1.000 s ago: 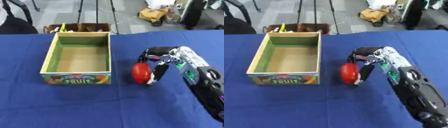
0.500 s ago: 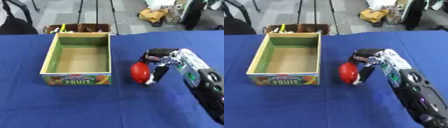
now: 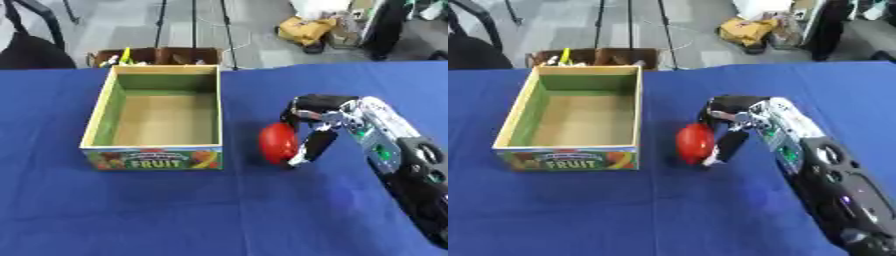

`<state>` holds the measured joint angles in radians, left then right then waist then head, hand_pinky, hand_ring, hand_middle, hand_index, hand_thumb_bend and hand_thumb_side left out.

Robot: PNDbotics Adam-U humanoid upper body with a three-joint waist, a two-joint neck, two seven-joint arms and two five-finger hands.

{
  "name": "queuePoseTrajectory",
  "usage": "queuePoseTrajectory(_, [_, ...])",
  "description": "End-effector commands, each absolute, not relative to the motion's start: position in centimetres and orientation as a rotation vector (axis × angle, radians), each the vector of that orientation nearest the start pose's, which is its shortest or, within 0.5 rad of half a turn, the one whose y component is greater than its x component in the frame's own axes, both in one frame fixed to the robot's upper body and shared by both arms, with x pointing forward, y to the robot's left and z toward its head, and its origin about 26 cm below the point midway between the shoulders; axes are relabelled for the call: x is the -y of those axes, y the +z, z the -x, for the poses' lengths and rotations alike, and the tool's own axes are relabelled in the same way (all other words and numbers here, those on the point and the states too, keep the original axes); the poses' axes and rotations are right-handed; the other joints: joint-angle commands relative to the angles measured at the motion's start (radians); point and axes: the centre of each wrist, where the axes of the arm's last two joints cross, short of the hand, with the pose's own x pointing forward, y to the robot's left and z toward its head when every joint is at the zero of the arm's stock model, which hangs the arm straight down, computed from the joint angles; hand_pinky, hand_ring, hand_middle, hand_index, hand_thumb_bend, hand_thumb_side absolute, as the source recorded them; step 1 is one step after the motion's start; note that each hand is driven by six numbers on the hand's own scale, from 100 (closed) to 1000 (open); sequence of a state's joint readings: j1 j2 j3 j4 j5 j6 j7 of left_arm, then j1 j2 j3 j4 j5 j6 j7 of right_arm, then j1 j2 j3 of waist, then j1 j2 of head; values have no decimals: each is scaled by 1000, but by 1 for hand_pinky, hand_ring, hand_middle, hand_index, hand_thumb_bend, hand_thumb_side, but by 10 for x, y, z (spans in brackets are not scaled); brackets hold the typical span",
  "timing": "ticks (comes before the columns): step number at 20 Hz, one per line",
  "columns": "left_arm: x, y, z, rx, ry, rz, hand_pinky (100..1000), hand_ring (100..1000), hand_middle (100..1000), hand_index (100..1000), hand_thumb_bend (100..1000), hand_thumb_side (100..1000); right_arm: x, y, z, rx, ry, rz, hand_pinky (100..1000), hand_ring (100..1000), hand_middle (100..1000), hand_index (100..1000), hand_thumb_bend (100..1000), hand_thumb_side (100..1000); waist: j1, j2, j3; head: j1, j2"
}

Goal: Pick up objects on the table and place them in the box.

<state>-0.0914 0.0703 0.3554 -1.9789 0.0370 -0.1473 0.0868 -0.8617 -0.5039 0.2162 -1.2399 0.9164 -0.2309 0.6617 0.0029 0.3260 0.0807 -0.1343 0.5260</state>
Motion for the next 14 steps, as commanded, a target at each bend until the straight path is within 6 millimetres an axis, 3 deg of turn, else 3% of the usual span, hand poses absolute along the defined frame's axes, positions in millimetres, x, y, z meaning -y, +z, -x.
queuePoseTrajectory(1, [-331,136,-262,2238,241,-407,208,194,474,415,100,795,261,247,-442,1324,1810,907,452,636,456,613,528,524,0,-18,1,-3,-10])
queuePoseTrajectory(3, [-331,136,-262,2238,242,-408,208,194,474,415,100,795,260,246,-442,1330,1806,908,438,626,446,587,485,528,0,-18,1,-3,-10])
queuePoseTrajectory(12, [-332,135,-262,2235,242,-409,208,195,475,414,100,794,261,249,-441,1400,1741,928,343,596,398,444,122,585,0,-19,1,-2,-12])
queuePoseTrajectory(14, [-332,135,-262,2234,243,-410,208,195,475,414,100,794,261,250,-440,1414,1727,935,328,597,393,415,100,604,1,-20,0,-2,-13])
